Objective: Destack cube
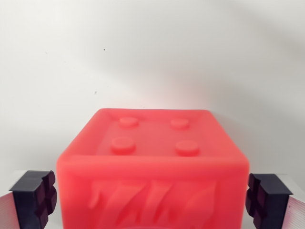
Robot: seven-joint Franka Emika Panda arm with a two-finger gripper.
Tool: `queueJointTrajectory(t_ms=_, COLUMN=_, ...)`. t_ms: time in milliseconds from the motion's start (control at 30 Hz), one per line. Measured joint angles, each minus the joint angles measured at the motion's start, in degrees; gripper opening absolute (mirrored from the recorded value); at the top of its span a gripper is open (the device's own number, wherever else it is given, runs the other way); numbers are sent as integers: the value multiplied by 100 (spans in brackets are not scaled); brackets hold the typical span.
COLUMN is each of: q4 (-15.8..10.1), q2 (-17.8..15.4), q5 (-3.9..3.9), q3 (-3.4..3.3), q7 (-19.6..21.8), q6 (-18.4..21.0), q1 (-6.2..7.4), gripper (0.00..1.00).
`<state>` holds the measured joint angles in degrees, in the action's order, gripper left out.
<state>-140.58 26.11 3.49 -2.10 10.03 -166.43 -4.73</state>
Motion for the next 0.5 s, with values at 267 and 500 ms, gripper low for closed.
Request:
queueJointTrajectory(t_ms=267, q4=-70, q2=-269, q5=-2, q3=-31, q7=2, q6=186, q1=24, gripper=100)
queueJointTrajectory(t_ms=500, q4=-152, q2=-610, q5=-21, q3=-82, q7=16, q6=443, q1=67, gripper=100)
